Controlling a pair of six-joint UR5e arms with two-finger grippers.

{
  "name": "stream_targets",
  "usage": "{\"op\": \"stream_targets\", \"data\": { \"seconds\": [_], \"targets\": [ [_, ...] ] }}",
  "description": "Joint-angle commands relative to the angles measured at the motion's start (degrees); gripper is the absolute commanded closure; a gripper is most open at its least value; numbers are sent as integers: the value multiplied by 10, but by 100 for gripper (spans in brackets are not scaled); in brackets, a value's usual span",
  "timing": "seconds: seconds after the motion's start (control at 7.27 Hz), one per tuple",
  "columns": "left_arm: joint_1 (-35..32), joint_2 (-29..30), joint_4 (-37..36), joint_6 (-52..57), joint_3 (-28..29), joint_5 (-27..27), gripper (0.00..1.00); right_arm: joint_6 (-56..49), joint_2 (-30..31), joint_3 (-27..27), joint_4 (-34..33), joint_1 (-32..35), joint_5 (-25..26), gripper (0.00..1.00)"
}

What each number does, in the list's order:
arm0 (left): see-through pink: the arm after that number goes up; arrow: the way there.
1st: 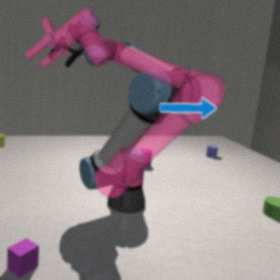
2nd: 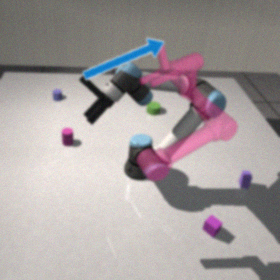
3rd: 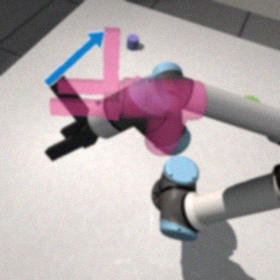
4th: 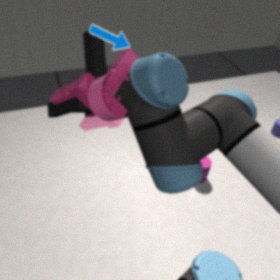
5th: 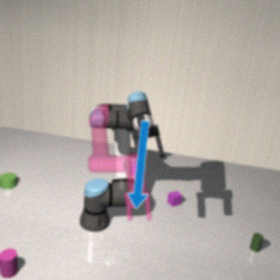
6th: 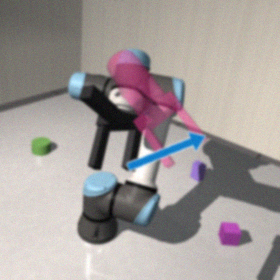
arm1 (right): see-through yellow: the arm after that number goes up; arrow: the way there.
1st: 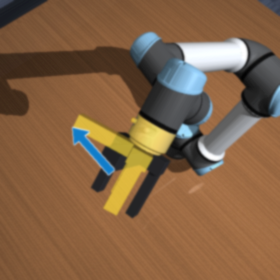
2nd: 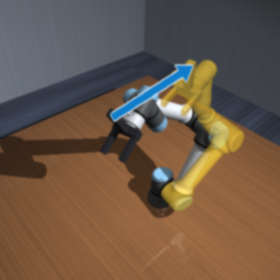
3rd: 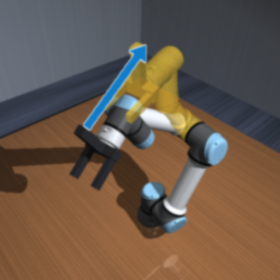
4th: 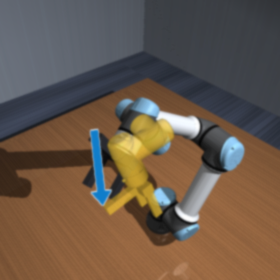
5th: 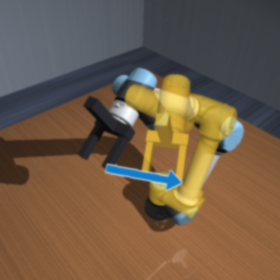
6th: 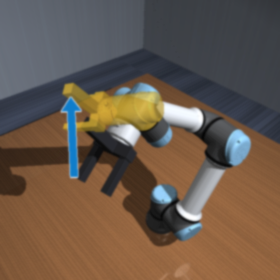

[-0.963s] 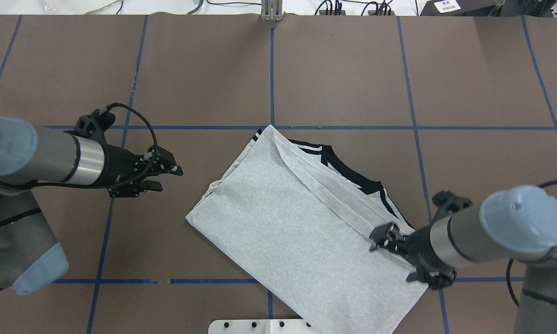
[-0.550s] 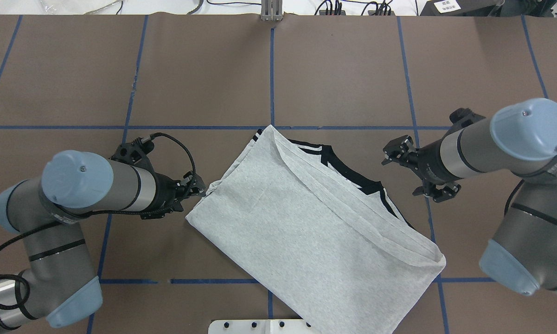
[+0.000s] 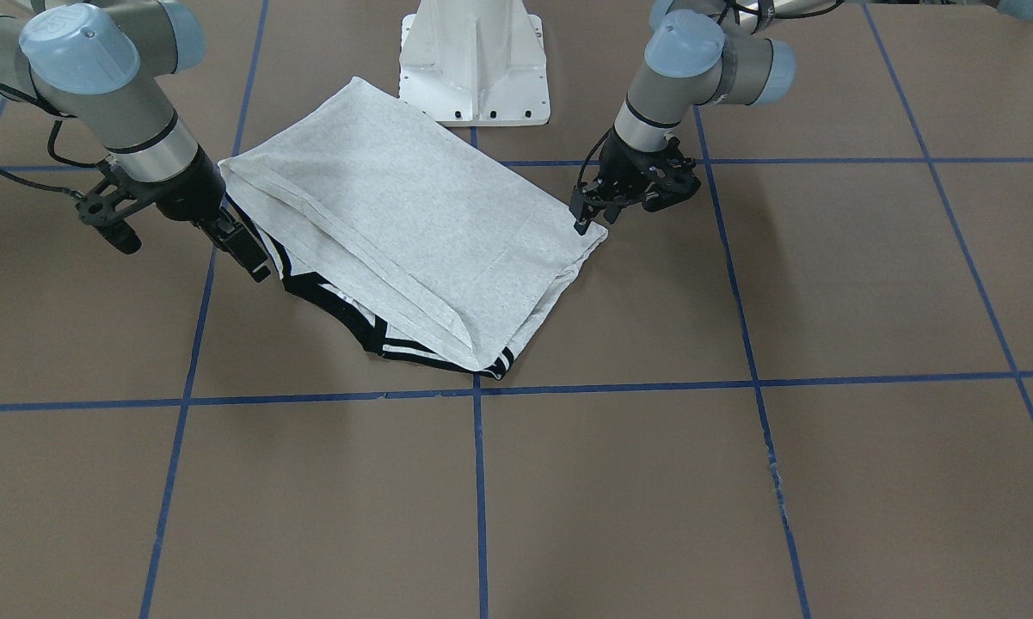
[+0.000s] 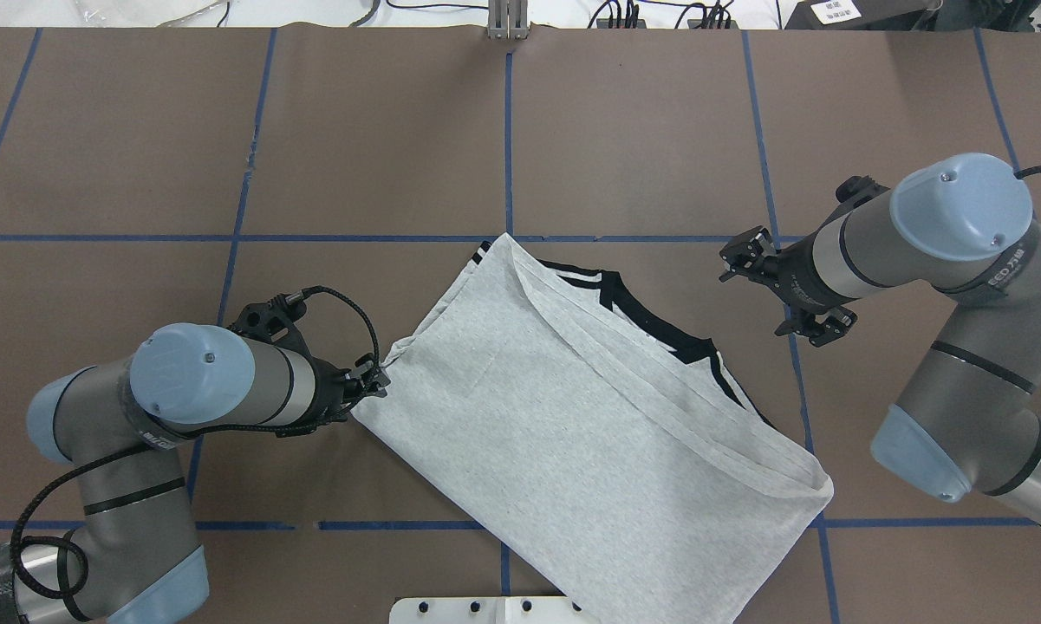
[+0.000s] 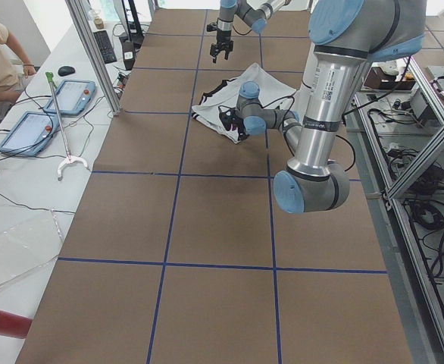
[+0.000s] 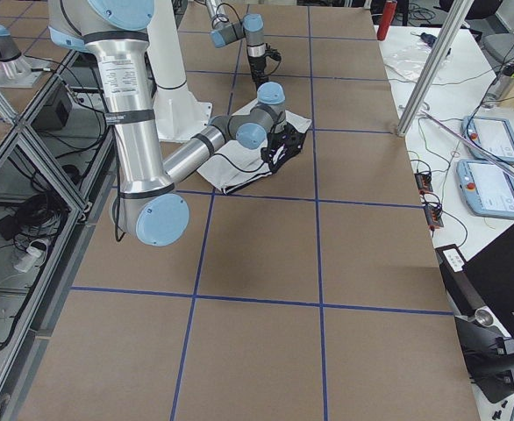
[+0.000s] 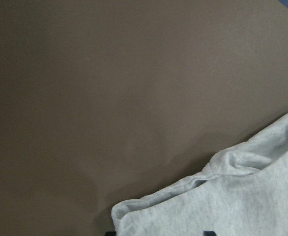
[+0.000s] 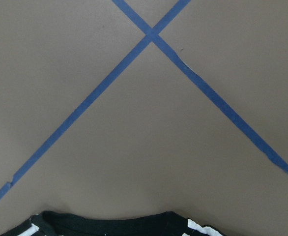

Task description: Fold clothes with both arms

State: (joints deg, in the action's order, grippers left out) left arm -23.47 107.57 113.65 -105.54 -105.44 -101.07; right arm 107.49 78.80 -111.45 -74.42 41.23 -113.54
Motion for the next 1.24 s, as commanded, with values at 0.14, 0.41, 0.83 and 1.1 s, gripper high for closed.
{"op": "stream_targets", "data": {
  "seconds": [0.14,0.41,0.83,1.1],
  "targets": [
    [2,-1,0,1,15,2,44,0,0,2,-1,1,-2,0],
    [2,-4,0,1,15,2,67,0,0,1,-2,1,1,0],
    [1,-7,0,8,16,12,100,0,0,1,-3,1,2,0],
    [-25,-3,-38,29,4,13,100,0,0,-1,-3,5,2,0]
  ]
}}
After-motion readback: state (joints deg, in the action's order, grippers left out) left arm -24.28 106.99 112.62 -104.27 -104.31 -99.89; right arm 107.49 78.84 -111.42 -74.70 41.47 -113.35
